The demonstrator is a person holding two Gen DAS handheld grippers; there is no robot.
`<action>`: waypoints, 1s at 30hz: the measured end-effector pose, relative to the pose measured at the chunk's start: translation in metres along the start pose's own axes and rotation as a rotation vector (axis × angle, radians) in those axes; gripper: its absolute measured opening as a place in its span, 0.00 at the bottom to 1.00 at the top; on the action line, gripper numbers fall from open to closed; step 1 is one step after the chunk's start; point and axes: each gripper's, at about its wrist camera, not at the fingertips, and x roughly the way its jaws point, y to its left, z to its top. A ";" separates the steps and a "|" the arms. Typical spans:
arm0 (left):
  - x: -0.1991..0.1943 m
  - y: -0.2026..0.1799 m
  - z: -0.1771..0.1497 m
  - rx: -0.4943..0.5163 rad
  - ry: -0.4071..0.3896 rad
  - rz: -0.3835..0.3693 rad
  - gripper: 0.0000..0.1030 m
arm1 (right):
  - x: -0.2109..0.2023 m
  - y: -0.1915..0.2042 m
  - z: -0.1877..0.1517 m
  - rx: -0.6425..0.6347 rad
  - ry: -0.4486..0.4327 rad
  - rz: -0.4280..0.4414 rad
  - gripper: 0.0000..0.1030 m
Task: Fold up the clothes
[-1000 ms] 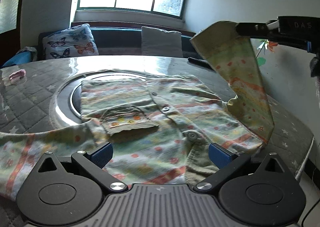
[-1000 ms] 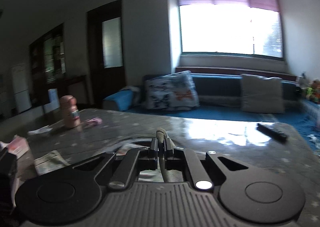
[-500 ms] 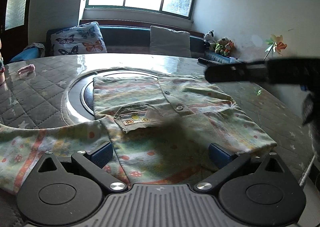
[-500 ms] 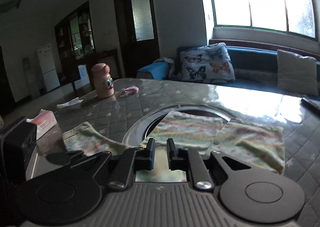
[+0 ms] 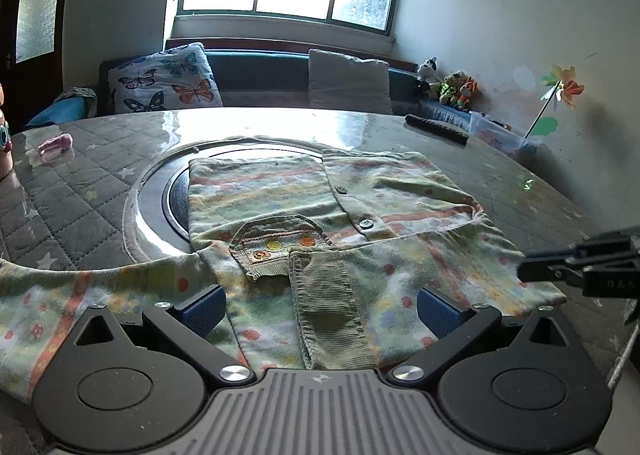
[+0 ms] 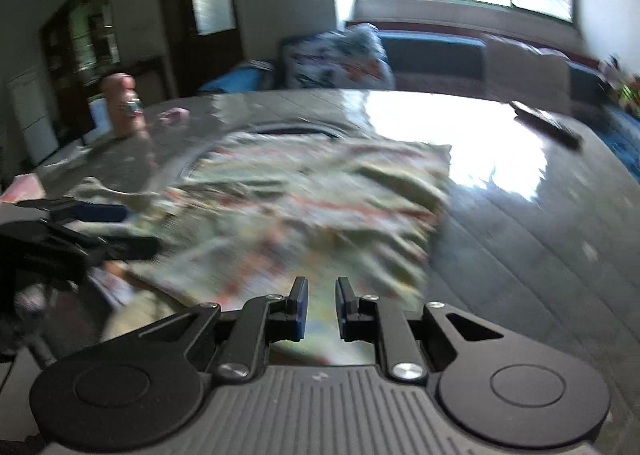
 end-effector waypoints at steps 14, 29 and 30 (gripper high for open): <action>0.016 0.001 0.005 0.000 0.029 0.153 1.00 | 0.021 -0.027 0.020 -0.014 -0.036 -0.052 0.22; 0.024 0.007 0.004 0.031 0.054 0.236 1.00 | 0.043 -0.011 0.027 -0.087 -0.018 -0.050 0.32; 0.021 0.008 0.004 0.026 0.049 0.237 1.00 | 0.042 -0.007 0.028 -0.094 -0.021 -0.036 0.34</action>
